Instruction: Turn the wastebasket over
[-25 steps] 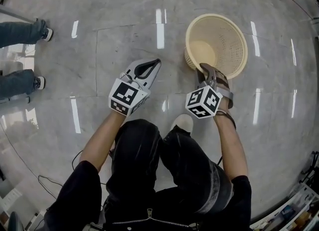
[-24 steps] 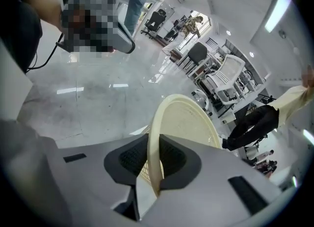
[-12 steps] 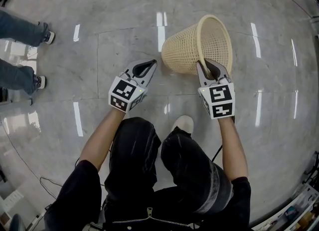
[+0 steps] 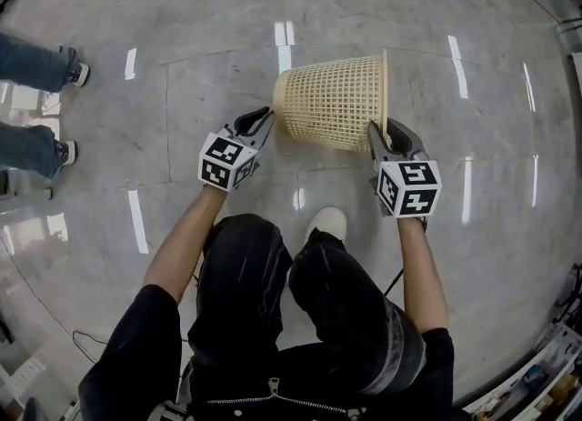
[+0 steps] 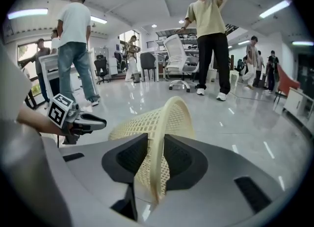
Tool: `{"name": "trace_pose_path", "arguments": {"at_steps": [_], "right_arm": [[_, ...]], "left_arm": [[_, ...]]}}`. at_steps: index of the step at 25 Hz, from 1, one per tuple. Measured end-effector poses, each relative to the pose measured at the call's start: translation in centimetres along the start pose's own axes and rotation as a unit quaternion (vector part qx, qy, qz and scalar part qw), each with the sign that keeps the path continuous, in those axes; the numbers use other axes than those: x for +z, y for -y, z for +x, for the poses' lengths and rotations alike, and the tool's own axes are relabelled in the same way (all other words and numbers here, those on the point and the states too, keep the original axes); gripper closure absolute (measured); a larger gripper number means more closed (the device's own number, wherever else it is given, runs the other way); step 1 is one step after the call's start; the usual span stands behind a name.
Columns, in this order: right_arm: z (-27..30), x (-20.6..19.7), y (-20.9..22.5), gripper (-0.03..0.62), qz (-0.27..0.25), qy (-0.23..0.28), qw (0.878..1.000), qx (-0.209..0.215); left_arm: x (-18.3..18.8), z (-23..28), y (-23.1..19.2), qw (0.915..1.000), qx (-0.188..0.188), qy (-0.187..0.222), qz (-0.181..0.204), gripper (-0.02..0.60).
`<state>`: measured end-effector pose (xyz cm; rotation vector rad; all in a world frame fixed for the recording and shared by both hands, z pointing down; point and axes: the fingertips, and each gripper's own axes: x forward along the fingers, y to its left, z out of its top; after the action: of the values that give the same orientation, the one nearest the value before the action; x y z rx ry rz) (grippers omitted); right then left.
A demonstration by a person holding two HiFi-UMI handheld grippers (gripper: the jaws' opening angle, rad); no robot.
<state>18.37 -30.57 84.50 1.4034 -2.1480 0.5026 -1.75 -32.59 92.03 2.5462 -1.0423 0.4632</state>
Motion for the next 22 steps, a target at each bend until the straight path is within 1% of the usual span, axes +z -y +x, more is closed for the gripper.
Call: {"name": "trace_pose_path", "arguments": {"at_steps": [3, 5, 8, 10, 11, 13, 15, 17, 19, 20, 22], "right_arm": [[-0.5, -1.2, 1.3, 0.493, -0.044, -0.042, 0.997, -0.043], [-1.2, -1.5, 1.9, 0.491, -0.065, -0.058, 0.994, -0.063], [-2.1, -1.2, 3.3, 0.491, -0.069, -0.061, 0.992, -0.090], [-2.2, -1.4, 4.4, 0.497, -0.072, -0.080, 0.989, -0.104], [-2.3, -1.6, 4.8, 0.513, -0.071, -0.088, 0.988, -0.109], [-2.6, -1.7, 5.6, 0.514, -0.069, -0.090, 0.986, -0.121], [-2.7, -1.8, 6.1, 0.513, -0.065, -0.085, 0.986, -0.125], [-2.3, -2.2, 6.0, 0.514, -0.051, -0.091, 0.988, -0.114], [-2.0, -2.5, 6.1, 0.513, -0.042, -0.097, 0.989, -0.107], [-1.9, -2.5, 6.2, 0.514, -0.039, -0.097, 0.989, -0.108], [-2.0, -2.7, 6.4, 0.514, -0.024, -0.095, 0.990, -0.107]], "left_arm": [[-0.7, 1.5, 0.7, 0.9999, -0.009, -0.012, 0.003, 0.530], [-1.1, 2.3, 1.2, 0.9998, -0.014, -0.017, 0.005, 0.515], [-1.9, 3.3, 1.9, 0.9994, -0.026, -0.024, -0.005, 0.509], [-2.3, 4.1, 2.6, 0.9987, -0.040, -0.030, -0.013, 0.509], [-2.3, 4.5, 2.8, 0.9984, -0.044, -0.030, -0.017, 0.509], [-2.2, 4.9, 2.8, 0.9984, -0.044, -0.025, -0.026, 0.509], [-2.1, 5.1, 2.5, 0.9983, -0.042, -0.019, -0.036, 0.485], [-2.0, 5.2, 2.0, 0.9982, -0.035, -0.012, -0.046, 0.479], [-1.9, 5.4, 1.7, 0.9978, -0.030, -0.005, -0.059, 0.454], [-1.9, 5.6, 1.6, 0.9969, -0.035, -0.002, -0.070, 0.454], [-1.9, 6.0, 1.7, 0.9926, -0.055, 0.005, -0.108, 0.454]]}}
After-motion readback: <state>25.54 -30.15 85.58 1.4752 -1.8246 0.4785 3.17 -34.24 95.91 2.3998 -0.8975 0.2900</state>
